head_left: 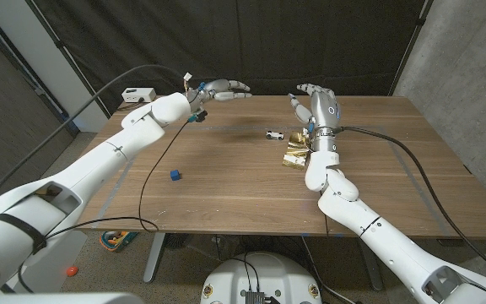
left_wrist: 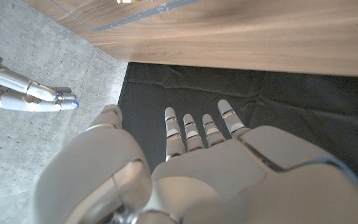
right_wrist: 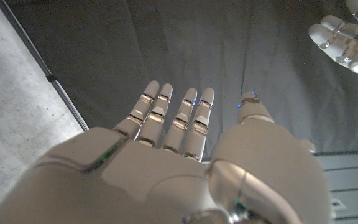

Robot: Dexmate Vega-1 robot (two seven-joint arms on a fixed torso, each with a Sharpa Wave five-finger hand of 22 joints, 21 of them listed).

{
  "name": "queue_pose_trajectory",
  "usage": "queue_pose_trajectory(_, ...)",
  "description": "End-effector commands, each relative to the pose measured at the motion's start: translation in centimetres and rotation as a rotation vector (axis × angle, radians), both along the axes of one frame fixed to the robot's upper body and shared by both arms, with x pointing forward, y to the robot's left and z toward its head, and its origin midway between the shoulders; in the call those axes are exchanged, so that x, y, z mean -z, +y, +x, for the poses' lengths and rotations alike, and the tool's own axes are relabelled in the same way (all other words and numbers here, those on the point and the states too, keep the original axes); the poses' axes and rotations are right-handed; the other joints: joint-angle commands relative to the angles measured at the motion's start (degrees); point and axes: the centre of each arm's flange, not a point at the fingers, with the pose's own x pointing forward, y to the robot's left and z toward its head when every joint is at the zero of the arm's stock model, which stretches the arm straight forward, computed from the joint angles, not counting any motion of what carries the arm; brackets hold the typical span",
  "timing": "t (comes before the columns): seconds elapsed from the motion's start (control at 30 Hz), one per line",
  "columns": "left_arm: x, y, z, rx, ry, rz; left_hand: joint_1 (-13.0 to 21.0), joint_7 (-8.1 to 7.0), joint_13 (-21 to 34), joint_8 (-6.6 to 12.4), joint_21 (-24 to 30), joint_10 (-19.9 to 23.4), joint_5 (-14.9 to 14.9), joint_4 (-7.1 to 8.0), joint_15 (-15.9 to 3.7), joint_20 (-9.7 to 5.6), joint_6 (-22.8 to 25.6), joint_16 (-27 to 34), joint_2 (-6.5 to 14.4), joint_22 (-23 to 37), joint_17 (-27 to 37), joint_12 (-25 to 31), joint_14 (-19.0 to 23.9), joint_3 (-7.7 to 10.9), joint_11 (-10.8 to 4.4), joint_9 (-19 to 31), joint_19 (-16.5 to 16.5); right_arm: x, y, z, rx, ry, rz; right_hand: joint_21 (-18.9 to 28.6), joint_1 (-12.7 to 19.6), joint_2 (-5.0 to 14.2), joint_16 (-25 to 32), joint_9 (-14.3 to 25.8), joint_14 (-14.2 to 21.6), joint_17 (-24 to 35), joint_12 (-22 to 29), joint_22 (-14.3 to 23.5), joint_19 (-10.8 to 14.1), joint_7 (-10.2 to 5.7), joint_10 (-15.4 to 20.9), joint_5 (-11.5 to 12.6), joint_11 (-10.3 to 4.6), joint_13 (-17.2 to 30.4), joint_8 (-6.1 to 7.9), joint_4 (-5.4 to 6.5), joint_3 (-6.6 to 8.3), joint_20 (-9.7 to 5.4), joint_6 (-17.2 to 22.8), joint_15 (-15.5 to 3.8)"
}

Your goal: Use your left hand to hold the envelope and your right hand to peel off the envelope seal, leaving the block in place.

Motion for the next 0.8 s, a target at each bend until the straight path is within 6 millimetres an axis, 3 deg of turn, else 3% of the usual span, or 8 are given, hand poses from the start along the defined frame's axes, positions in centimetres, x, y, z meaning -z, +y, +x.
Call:
queue_pose_trajectory(0.03, 2.6, 3.6, 1.7, 0.023, 0.220, -0.109, 0.44, 0.02, 0.32, -0.60, -0.28, -0.66, 0.42, -0.28, 0.27, 0.55, -1.12, -0.10, 0.15, 0.11, 0.04, -0.47, -1.28, -0.15, 0.22, 0.08, -3.64, 1.6, -1.1, 0.1, 0.082, 0.202, 0.045, -0.33, -1.52, -0.04, 0.22, 0.12, -0.90, 0.18, -0.11, 0.05, -0.81, 0.51, -1.02, -0.06, 0.19, 0.23, -0.33, 0.49, -0.79, 0.09, -1.86, -4.30)
queue_pose_trajectory(0.4, 4.0, 5.2, 2.5, 0.018, 0.347, -0.221, -0.06, 0.92, 0.42, -1.36, -0.64, -1.41, 0.26, -0.19, 1.17, 0.89, -2.22, -0.03, -0.40, 0.15, -0.07, -0.82, -2.91, -0.83, 1.36, 0.13, -4.73, 2.6, -2.8, 1.0, 0.220, 0.286, 0.045, -0.36, -2.17, -0.22, 0.23, 0.14, -1.16, 0.17, 0.00, 0.04, -0.92, 0.60, -1.15, -0.07, 0.19, 0.26, -0.17, 0.67, -1.15, 0.12, -2.45, -4.34)
queue_pose_trajectory(0.8, 4.5, 4.3, 2.2, 0.014, 0.385, -0.309, -0.63, 1.64, 0.51, -0.93, -0.35, -0.44, 0.15, 0.08, 1.16, 0.81, -0.45, 0.65, -0.47, 0.18, -0.16, -0.45, -2.39, -1.33, 1.52, 0.19, -4.11, 4.1, -4.8, 3.1, 0.238, 0.468, 0.085, -0.52, -5.68, -1.83, 0.97, 0.17, -0.07, 0.28, 0.94, 0.02, -1.28, 1.89, 0.17, -0.02, 1.16, 0.40, 0.76, 1.86, -3.29, 0.32, -1.78, -4.14)
